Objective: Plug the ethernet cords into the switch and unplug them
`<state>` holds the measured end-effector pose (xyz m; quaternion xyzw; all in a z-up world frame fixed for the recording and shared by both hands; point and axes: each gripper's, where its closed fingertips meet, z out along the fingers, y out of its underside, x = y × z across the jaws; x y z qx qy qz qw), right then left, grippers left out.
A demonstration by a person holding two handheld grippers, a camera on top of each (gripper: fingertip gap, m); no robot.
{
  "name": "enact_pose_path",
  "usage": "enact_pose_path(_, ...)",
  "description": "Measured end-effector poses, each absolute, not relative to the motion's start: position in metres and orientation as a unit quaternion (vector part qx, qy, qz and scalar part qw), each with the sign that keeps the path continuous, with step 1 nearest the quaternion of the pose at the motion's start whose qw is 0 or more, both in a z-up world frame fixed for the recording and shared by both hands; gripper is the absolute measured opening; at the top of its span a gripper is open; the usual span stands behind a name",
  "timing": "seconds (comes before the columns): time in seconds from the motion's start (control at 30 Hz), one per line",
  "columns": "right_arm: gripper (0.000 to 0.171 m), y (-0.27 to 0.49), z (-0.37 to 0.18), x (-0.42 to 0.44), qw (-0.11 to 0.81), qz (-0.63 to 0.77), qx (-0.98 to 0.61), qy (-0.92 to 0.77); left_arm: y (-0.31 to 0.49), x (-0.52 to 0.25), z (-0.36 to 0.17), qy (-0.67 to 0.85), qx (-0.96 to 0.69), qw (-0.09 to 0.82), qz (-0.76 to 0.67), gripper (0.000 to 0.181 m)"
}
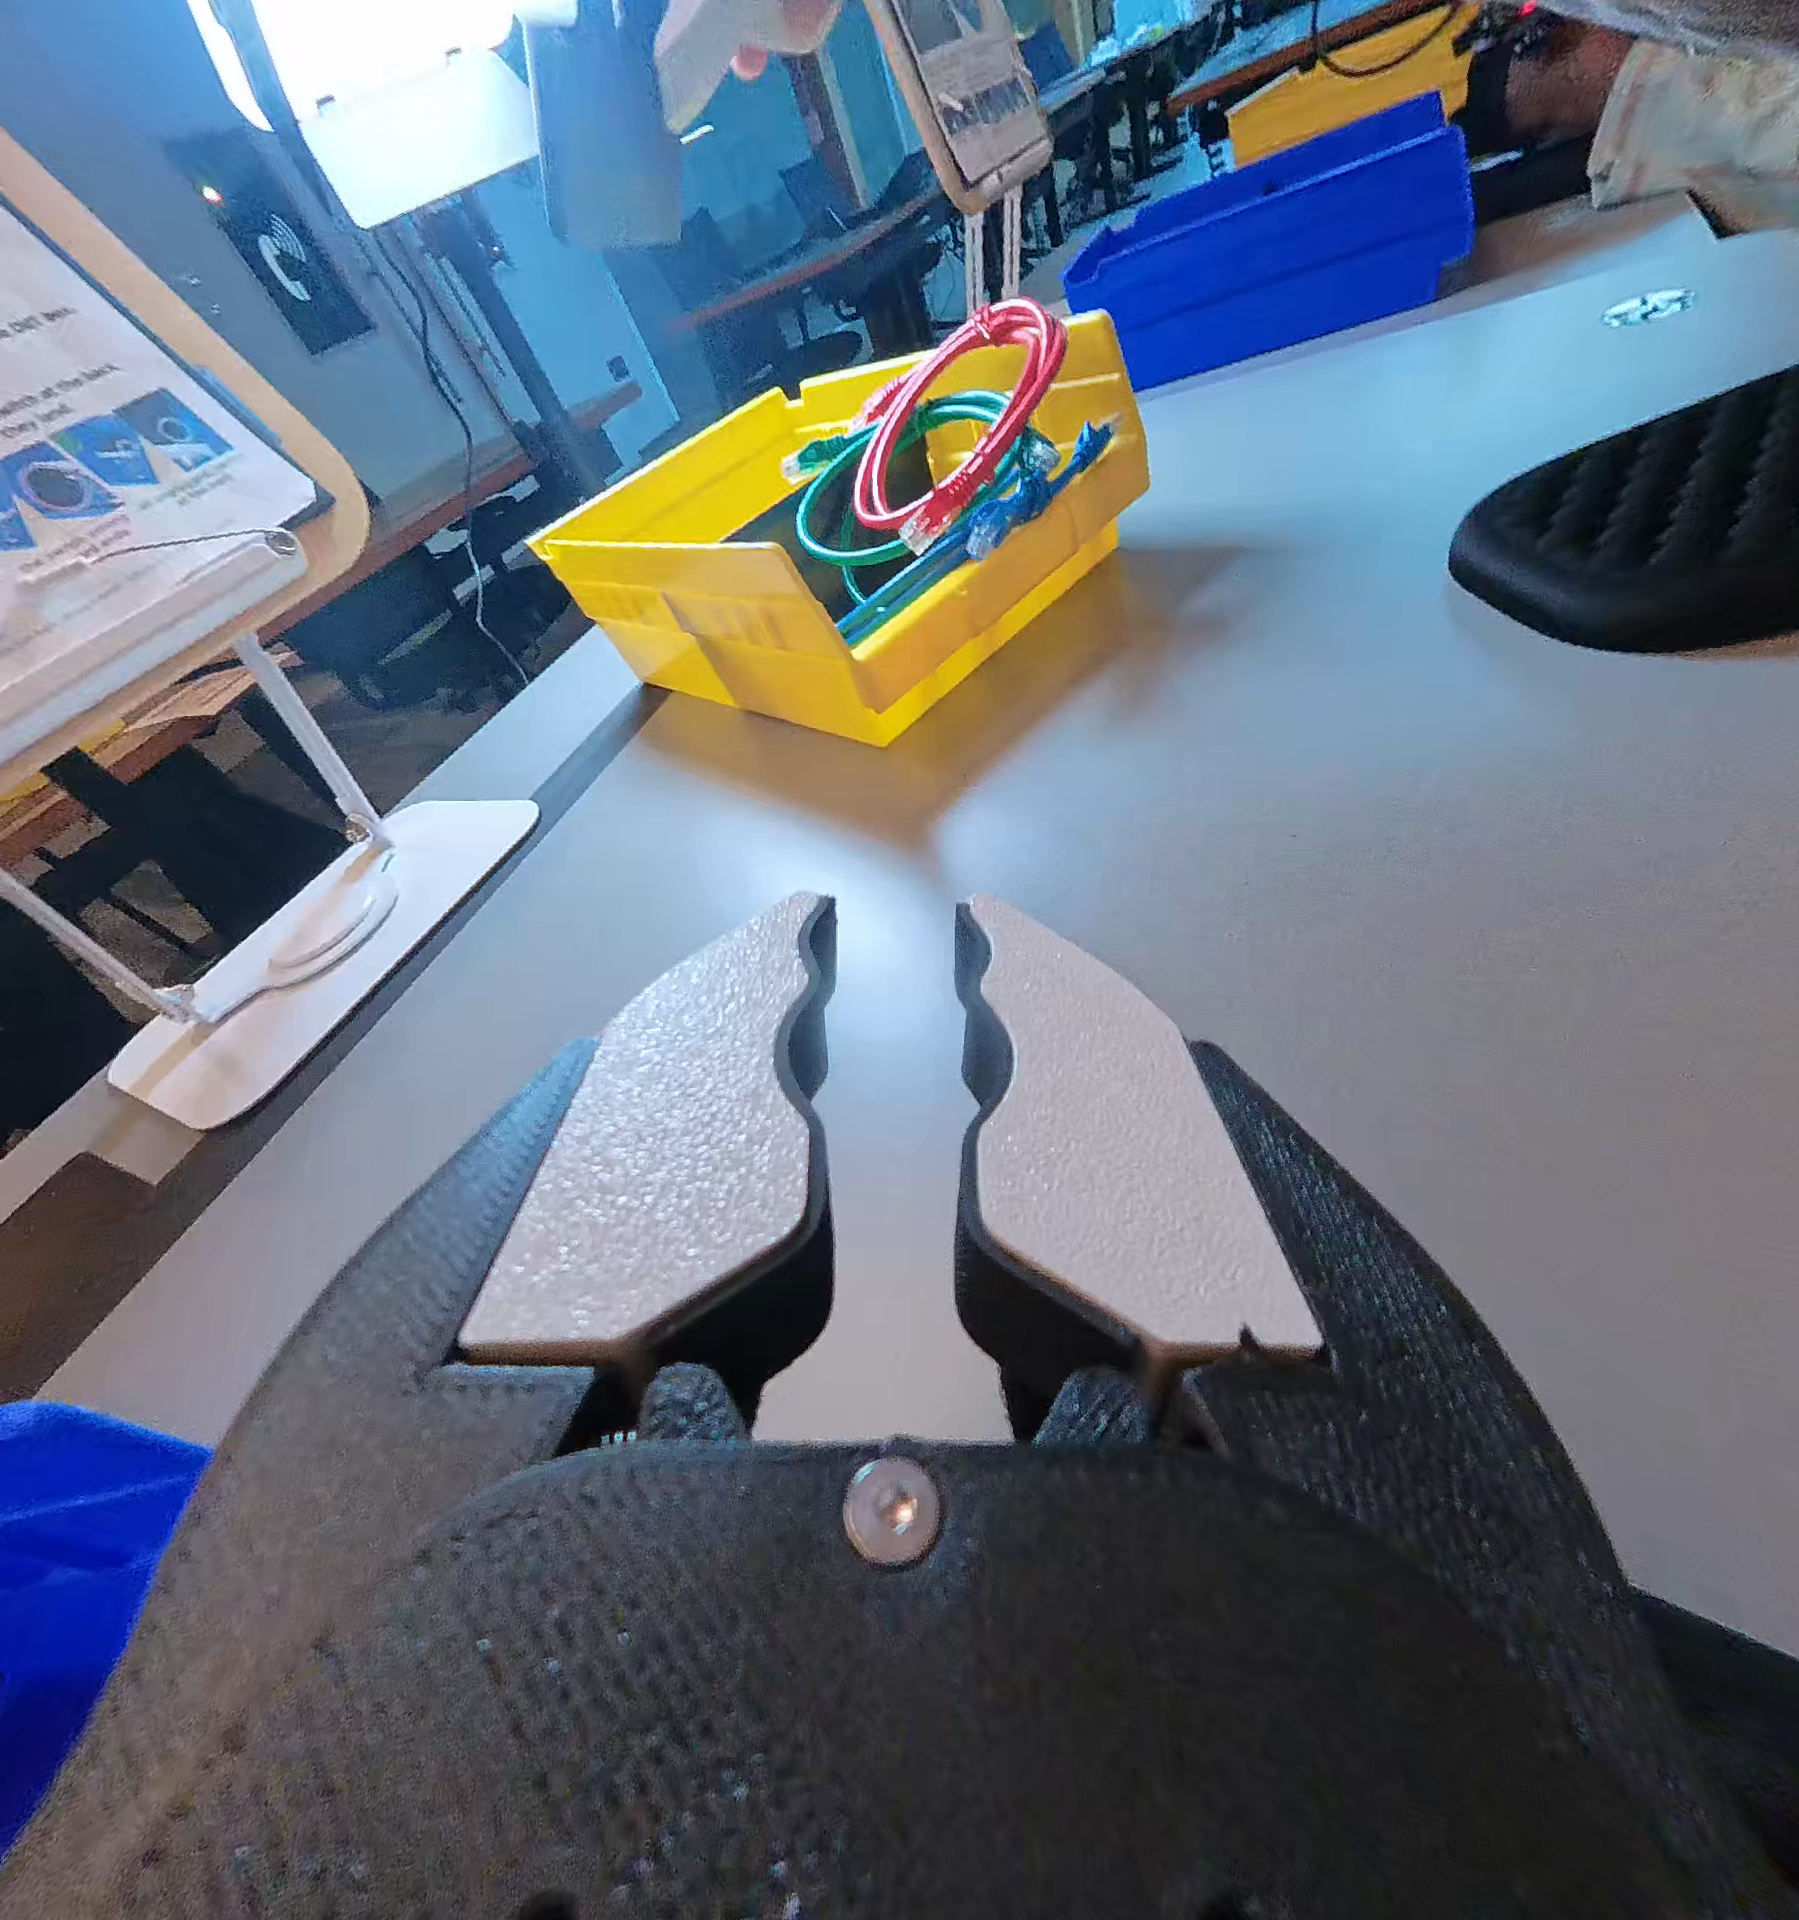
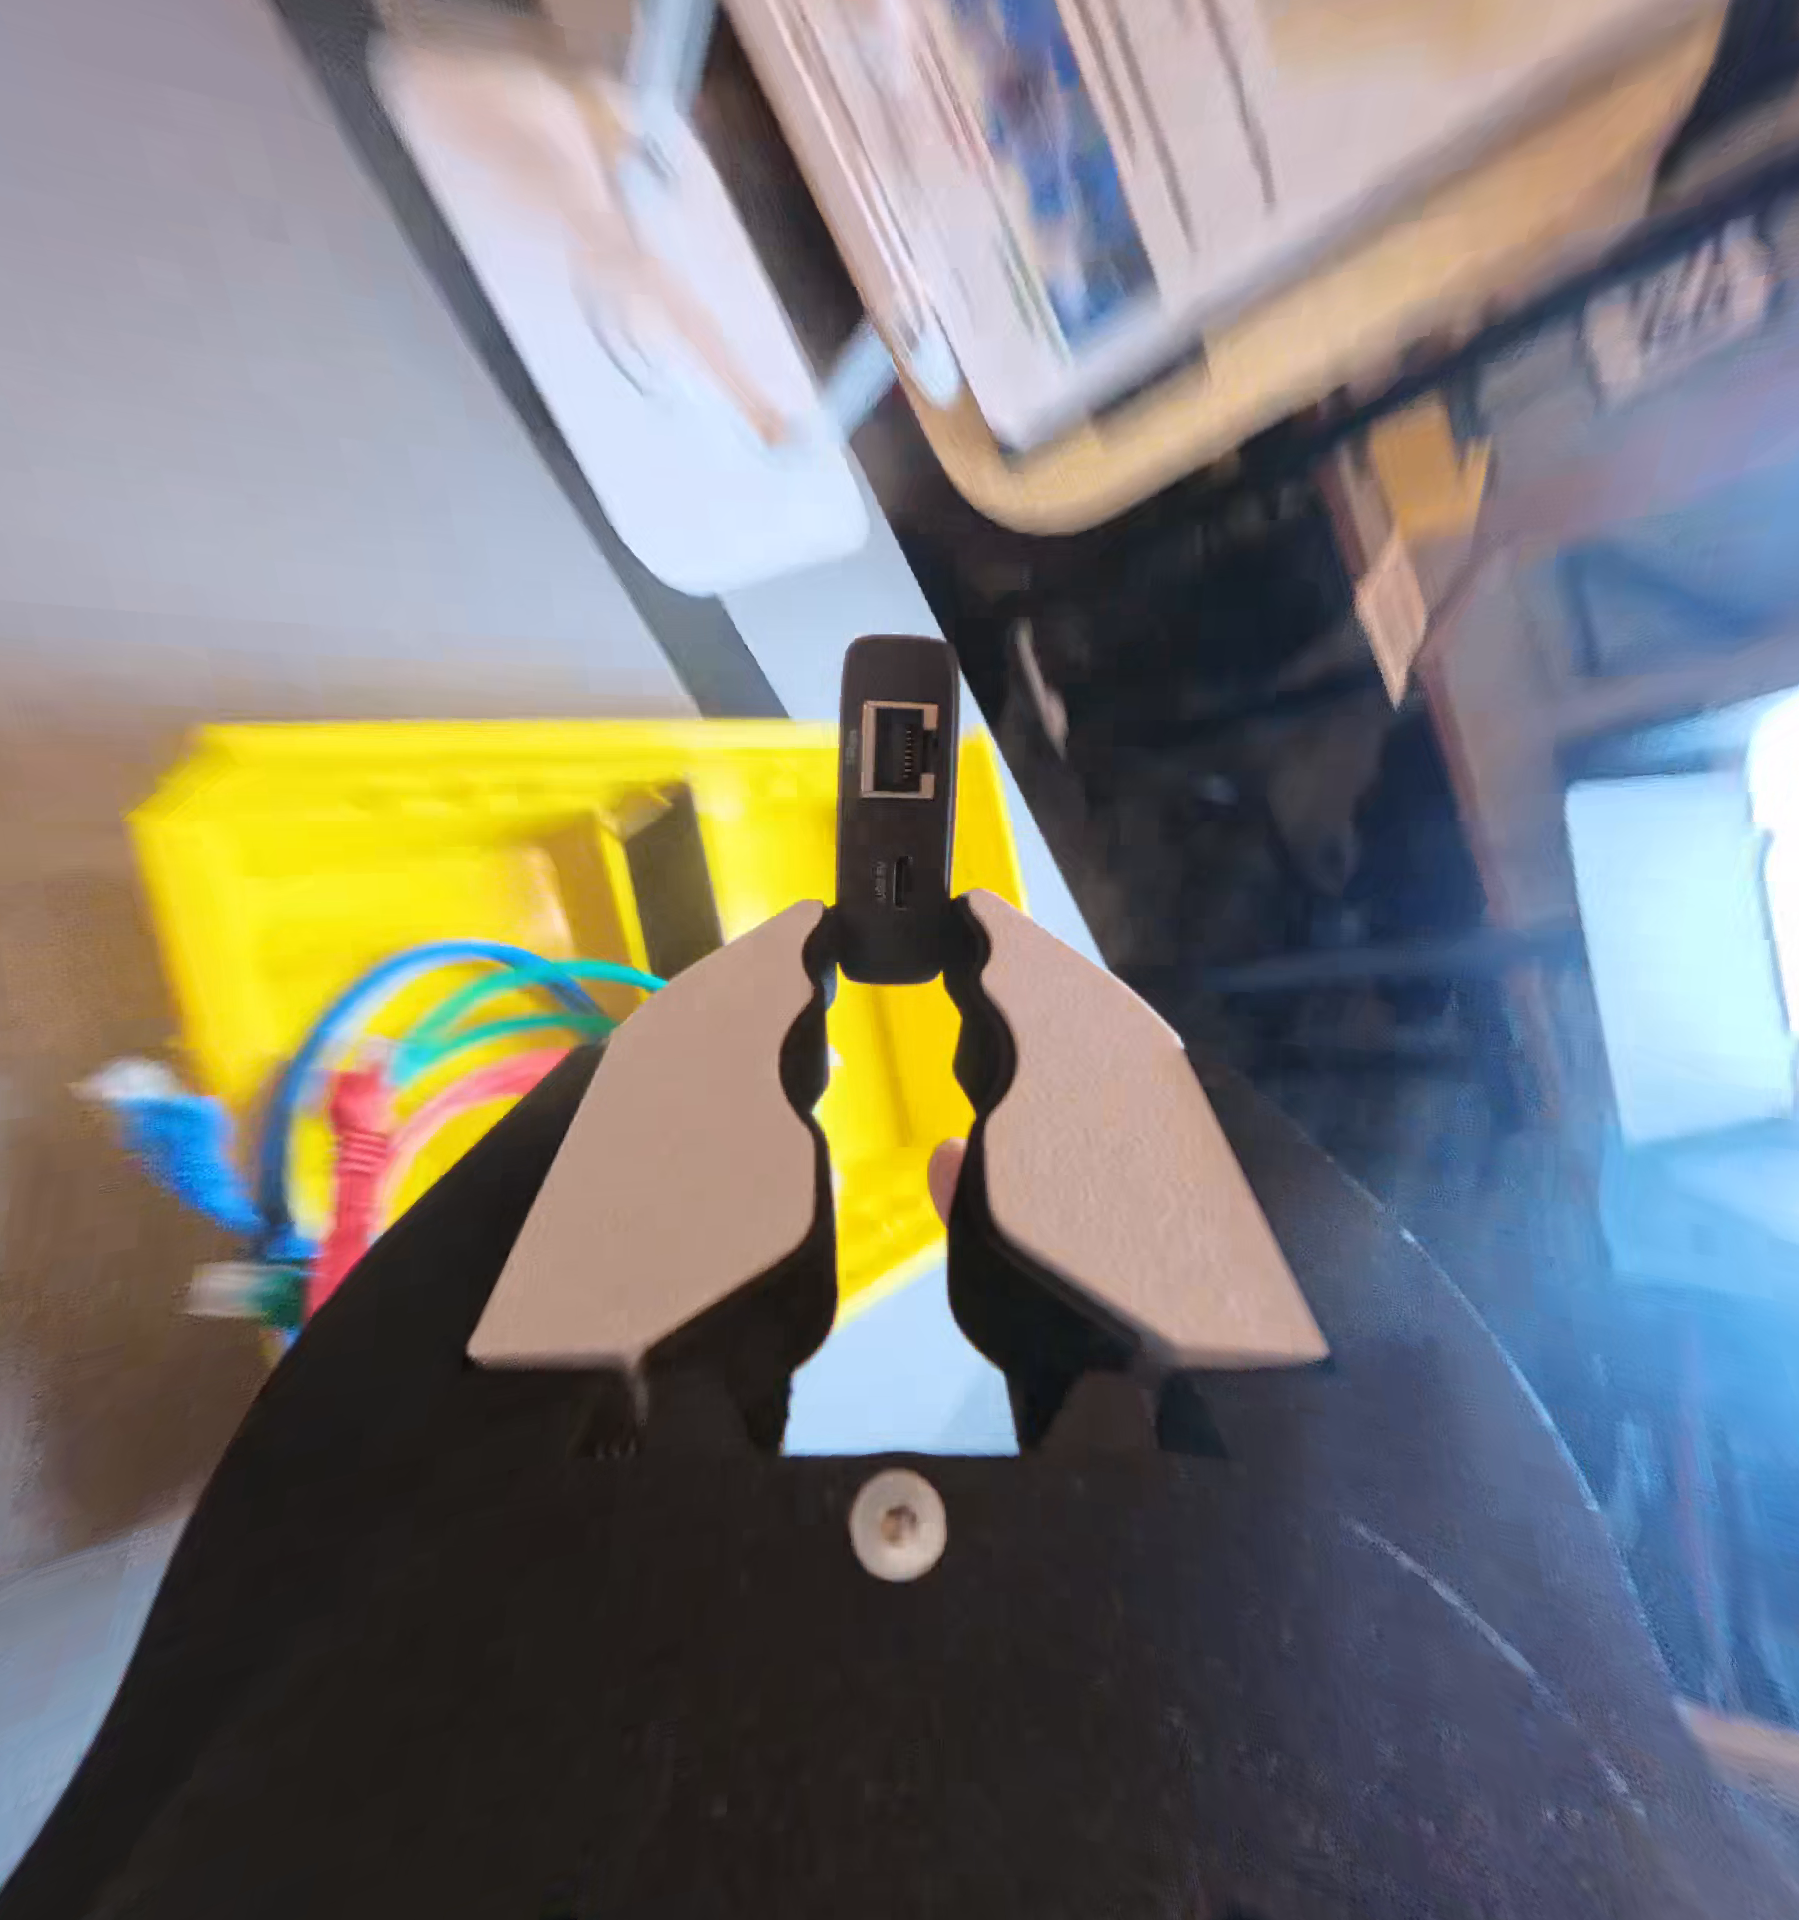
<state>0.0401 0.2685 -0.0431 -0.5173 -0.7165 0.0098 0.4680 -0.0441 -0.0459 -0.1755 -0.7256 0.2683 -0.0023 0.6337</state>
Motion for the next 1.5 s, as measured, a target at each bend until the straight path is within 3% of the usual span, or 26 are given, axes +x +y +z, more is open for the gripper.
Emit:
enact_pose_path(0.13,0.02,0.348,-0.102,0.044,0.345,0.044,-0.652,-0.674,-0.046,-0.037,-0.182,0.284,-0.726,0.626,-0.006,0.021)
enact_pose_path(0.3,0.02,0.361,-0.167,0.01,0.197,0.19,-0.732,-0.624,-0.046,-0.036,-0.192,0.285,-0.735,0.615,-0.022,0.019)
enact_pose_path(0.5,0.022,0.365,-0.229,-0.004,0.041,0.201,-0.772,-0.601,-0.045,-0.036,-0.198,0.286,-0.741,0.607,-0.041,0.019)
enact_pose_path(0.6,0.028,0.384,-0.238,-0.005,0.07,0.14,-0.761,-0.63,-0.045,-0.036,-0.201,0.286,-0.743,0.603,-0.047,0.019)
enact_pose_path(0.77,0.025,0.425,-0.214,-0.005,0.213,-0.01,-0.72,-0.66,-0.045,-0.033,-0.202,0.288,-0.744,0.601,-0.049,0.021)
enact_pose_path(0.97,0.025,0.387,-0.15,-0.013,0.337,0.025,-0.657,-0.674,-0.045,-0.042,-0.195,0.28,-0.747,0.603,-0.014,0.022)
enact_pose_path(1.13,0.026,0.297,-0.095,0.008,0.421,0.093,-0.572,-0.698,-0.054,-0.082,-0.178,0.251,-0.762,0.594,0.062,0.024)
enact_pose_path(1.3,0.029,0.211,-0.106,0.076,0.381,0.087,-0.524,-0.757,-0.087,-0.16,-0.185,0.202,-0.819,0.508,0.174,0.035)
enact_pose_path(1.5,0.037,0.172,-0.147,0.142,0.333,0.035,-0.523,-0.784,-0.14,-0.233,-0.23,0.165,-0.902,0.309,0.252,0.06)
